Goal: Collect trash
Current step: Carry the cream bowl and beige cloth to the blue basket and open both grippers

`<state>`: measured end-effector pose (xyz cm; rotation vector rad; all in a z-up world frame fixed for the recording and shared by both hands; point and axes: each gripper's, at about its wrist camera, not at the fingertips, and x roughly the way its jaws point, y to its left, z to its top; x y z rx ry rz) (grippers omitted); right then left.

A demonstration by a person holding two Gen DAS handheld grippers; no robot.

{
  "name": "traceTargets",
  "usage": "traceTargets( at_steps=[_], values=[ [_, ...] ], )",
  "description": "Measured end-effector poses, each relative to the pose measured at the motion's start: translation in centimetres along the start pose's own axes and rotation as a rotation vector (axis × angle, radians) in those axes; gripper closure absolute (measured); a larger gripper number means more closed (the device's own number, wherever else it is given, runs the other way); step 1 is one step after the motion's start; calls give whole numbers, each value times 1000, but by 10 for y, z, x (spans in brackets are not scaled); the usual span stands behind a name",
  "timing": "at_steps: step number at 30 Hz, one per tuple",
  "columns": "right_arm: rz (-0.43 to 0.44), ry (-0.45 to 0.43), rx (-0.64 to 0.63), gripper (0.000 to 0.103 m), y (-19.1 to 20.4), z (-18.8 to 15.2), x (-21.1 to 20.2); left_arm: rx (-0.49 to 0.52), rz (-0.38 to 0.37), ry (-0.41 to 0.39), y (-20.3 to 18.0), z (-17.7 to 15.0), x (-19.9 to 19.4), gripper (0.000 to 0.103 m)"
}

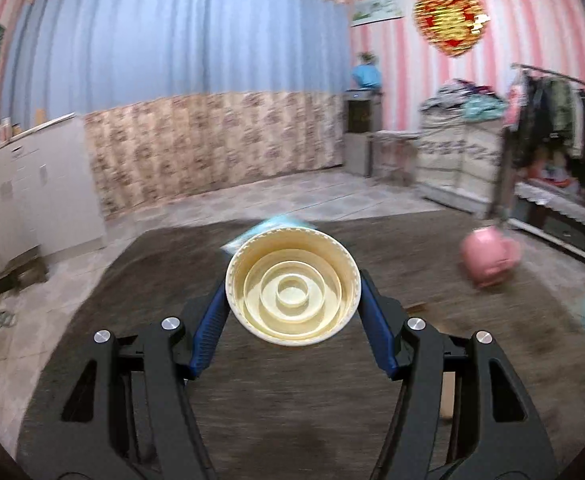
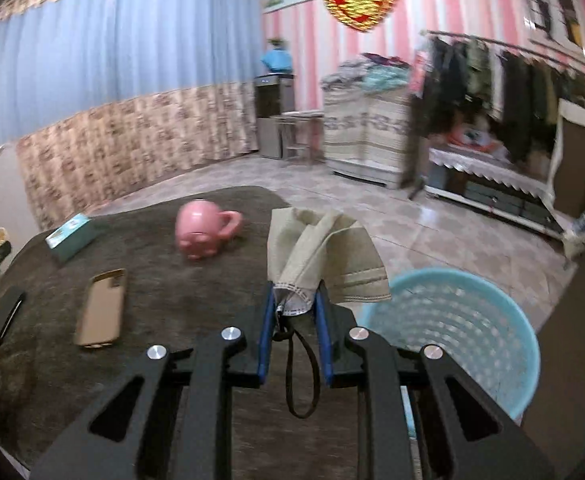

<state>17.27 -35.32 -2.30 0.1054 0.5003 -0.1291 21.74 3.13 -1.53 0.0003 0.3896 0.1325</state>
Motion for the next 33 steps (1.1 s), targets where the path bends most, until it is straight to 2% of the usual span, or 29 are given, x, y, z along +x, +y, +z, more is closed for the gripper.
traceTargets(
  at_steps=[5, 8, 14, 20, 23, 33],
  values=[
    [-34, 5, 76, 83, -42, -1, 6, 50, -160, -3, -74, 5, -15, 42],
    [-45, 13, 80, 83, -59, -2, 12, 69, -246, 1, -113, 4, -24, 42],
    [-85, 27, 65, 83, -85, -7, 18, 123, -376, 9, -191, 2, -35, 42],
    [-100, 30, 127, 83, -120, -10, 16, 170, -462, 21, -253, -3, -38, 42],
    [-119, 36, 146, 83, -132, -14, 17, 187, -502, 51, -283, -11, -36, 42],
    [-206, 55, 269, 83, -185, -29, 9, 240, -588, 116, -364, -32, -25, 42]
  ],
)
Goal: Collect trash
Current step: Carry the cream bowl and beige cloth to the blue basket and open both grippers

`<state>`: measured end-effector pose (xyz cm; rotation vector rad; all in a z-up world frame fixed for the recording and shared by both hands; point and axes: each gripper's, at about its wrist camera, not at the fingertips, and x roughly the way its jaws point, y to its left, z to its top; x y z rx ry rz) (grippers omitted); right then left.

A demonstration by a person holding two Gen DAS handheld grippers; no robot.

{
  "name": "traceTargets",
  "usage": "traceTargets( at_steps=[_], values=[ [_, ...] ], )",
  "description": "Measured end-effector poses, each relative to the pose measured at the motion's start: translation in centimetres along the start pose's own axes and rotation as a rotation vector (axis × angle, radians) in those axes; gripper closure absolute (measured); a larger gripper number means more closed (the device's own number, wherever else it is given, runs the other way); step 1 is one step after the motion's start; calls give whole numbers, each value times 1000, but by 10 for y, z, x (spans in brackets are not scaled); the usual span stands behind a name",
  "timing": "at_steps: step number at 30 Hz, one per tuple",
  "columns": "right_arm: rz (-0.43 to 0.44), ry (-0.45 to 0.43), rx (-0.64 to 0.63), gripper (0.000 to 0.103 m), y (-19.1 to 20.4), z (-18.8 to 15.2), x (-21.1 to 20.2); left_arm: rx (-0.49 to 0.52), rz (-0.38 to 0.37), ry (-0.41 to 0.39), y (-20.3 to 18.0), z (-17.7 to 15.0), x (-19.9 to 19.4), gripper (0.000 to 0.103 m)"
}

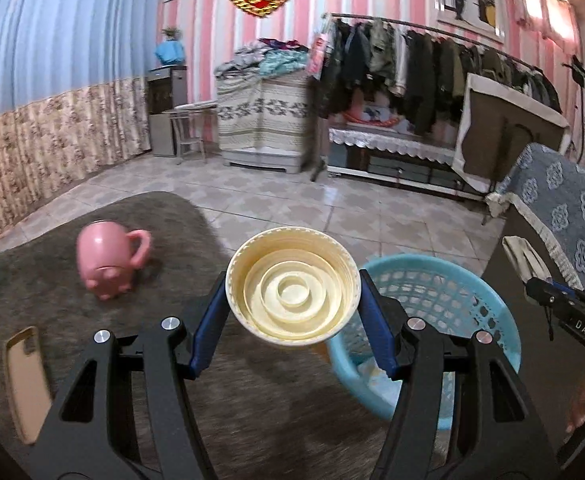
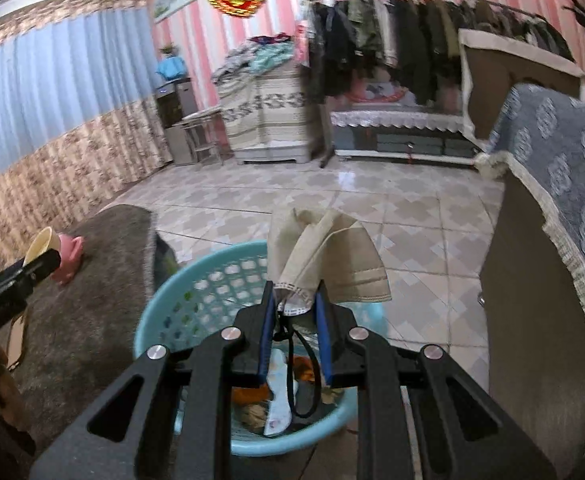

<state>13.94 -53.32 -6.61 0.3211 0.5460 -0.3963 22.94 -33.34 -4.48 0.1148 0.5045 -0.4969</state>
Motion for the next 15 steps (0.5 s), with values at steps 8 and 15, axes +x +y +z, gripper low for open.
traceTargets(
  at_steps=[8, 15],
  values=[
    [-2, 23, -31, 83, 6, 0, 12, 98, -55, 26, -52, -7, 45, 42],
    [-4, 40, -4, 83, -1, -3, 17, 130, -106, 35, -70, -3, 63, 34]
  ],
)
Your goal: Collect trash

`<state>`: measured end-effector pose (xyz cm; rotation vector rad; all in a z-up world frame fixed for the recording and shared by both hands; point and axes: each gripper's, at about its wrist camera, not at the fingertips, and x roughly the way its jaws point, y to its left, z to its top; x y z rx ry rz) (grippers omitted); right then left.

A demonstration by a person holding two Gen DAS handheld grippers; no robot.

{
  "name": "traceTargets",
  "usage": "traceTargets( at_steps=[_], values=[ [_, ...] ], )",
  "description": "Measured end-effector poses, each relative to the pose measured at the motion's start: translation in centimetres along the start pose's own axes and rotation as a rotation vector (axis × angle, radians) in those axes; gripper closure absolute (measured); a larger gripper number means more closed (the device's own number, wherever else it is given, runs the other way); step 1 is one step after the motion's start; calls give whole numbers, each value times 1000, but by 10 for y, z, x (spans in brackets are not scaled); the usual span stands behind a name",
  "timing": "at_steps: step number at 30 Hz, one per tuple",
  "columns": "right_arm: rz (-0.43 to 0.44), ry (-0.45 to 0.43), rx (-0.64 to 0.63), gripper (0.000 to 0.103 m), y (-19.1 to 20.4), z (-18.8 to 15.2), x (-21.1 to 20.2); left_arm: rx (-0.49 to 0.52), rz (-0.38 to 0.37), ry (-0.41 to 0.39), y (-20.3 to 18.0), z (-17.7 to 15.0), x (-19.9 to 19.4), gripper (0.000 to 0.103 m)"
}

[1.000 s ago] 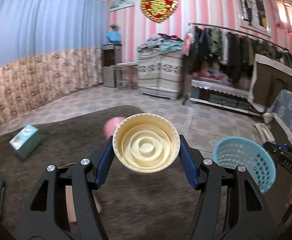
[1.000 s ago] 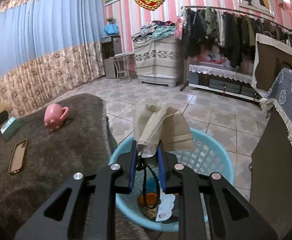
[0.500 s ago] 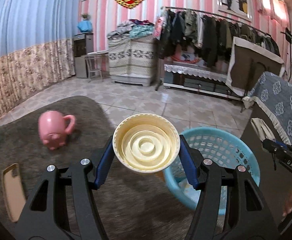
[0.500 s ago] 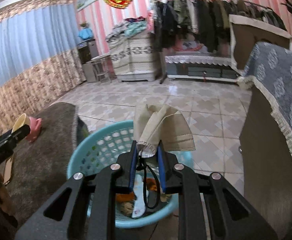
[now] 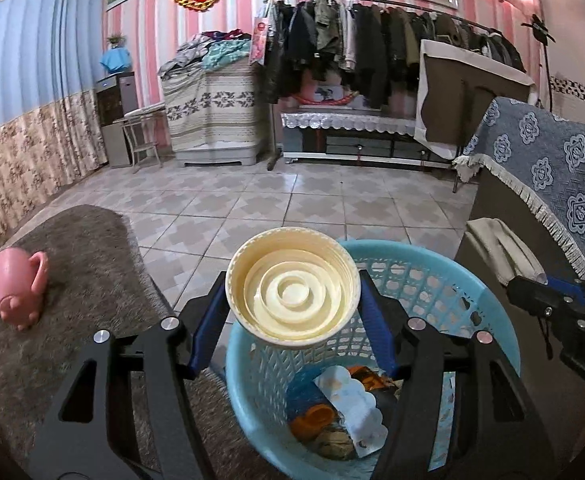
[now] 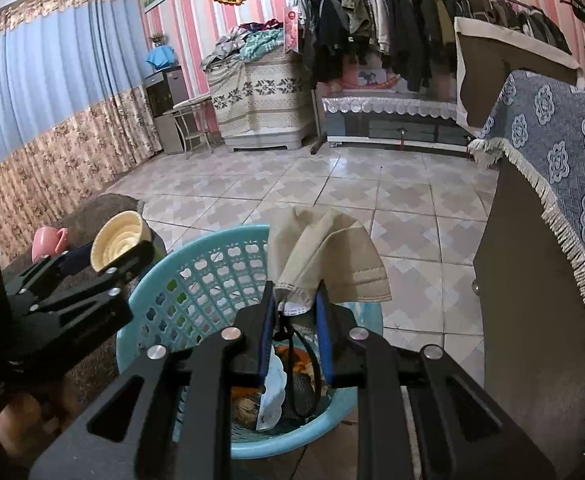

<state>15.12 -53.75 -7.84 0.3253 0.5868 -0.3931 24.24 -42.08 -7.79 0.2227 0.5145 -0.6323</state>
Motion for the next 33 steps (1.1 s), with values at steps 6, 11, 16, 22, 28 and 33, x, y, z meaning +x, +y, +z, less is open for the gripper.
traceTargets(
  at_steps=[6, 11, 16, 22, 28, 33],
  values=[
    [6, 5, -17, 83, 3, 1, 4, 3, 83, -51, 12, 3, -14, 9],
    [16, 26, -69, 83, 27, 1, 16, -50, 161, -89, 43, 3, -36, 5],
    [18, 63, -93, 80, 42, -1, 35, -92, 232, -101, 78, -1, -64, 5],
    [25, 67, -83, 37, 49, -8, 43, -163, 298, -132, 121, -6, -112, 5],
    [-17, 24, -93, 9, 55, -5, 31, -213, 396, -158, 158, -14, -172, 5],
    [-19, -18, -116, 5, 61, -4, 13, -232, 471, -163, 182, -31, -223, 5]
  ],
)
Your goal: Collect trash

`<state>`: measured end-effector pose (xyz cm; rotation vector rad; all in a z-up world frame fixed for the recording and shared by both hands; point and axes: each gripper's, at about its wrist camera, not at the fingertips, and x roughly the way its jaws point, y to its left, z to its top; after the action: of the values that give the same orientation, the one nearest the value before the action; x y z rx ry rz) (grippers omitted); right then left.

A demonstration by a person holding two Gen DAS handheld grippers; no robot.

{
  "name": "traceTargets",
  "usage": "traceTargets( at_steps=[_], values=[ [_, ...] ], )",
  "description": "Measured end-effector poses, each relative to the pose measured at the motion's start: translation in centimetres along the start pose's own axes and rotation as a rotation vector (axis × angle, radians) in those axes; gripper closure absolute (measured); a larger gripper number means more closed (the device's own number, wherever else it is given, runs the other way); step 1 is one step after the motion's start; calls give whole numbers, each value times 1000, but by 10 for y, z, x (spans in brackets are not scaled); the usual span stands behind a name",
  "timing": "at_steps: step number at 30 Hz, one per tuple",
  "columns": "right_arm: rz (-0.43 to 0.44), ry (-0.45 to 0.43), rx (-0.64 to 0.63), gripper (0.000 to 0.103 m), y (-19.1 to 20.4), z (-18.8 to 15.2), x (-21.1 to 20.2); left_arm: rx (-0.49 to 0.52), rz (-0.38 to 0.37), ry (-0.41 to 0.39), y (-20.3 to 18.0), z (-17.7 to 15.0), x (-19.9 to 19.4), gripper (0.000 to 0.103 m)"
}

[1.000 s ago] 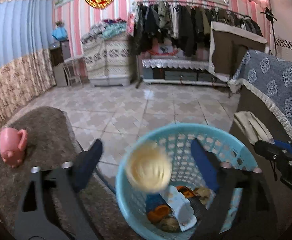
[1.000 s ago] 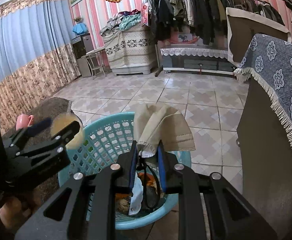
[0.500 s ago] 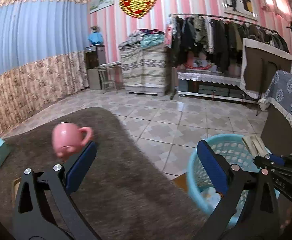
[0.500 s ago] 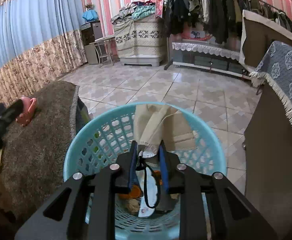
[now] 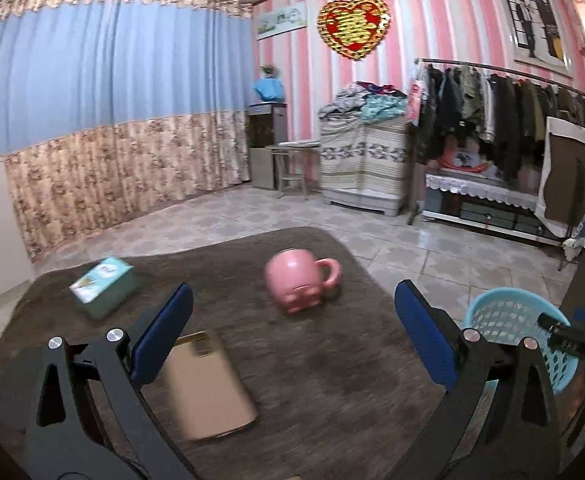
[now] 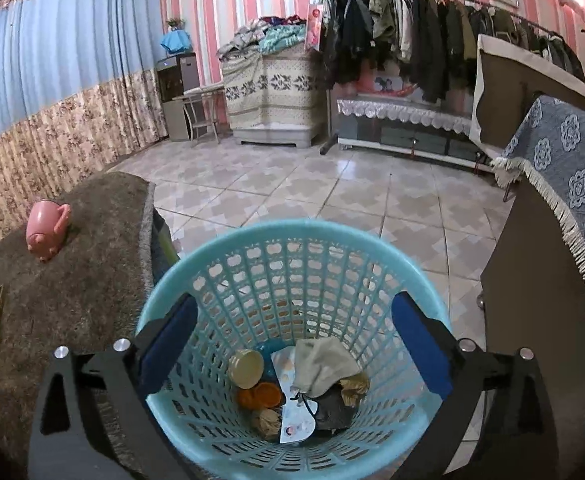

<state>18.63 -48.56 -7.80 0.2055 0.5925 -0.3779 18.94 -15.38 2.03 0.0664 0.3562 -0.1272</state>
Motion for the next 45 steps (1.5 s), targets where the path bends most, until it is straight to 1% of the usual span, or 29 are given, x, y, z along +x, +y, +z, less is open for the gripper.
traceTargets(
  at_steps=[2, 4, 8, 11, 15, 19, 22, 24, 28, 34, 39, 45],
  values=[
    [22, -22, -24, 5, 8, -2, -13, -13, 25, 0, 18, -3, -15, 5],
    [74, -35, -49, 5, 17, -5, -27, -26, 43, 0, 35, -8, -29, 5],
    [135, -81, -42, 5, 30, -8, -58, -35, 69, 16, 53, -20, -49, 5],
    [160, -119, -30, 4, 47, -13, -84, -36, 83, 19, 60, -31, -66, 5],
    [194, -155, -65, 4, 69, -32, -115, -38, 74, 7, 64, -46, -90, 5],
    [241, -165, -48, 4, 83, -56, -144, -27, 82, -5, 65, -63, -113, 5],
    [234, -163, -59, 4, 91, -73, -158, -34, 81, -6, 65, -77, -126, 5],
    [238, -160, -73, 4, 96, -81, -164, -52, 80, -3, 67, -85, -131, 5],
    [257, -192, -117, 4, 111, -96, -181, -83, 62, 0, 69, -100, -139, 5],
    [267, -194, -179, 4, 127, -106, -181, -93, 62, 2, 69, -112, -140, 5],
    [277, -182, -174, 5, 129, -109, -176, -94, 65, 5, 69, -114, -138, 5],
    [273, -219, -167, 5, 128, -108, -181, -102, 52, 28, 69, -118, -130, 5]
  ],
)
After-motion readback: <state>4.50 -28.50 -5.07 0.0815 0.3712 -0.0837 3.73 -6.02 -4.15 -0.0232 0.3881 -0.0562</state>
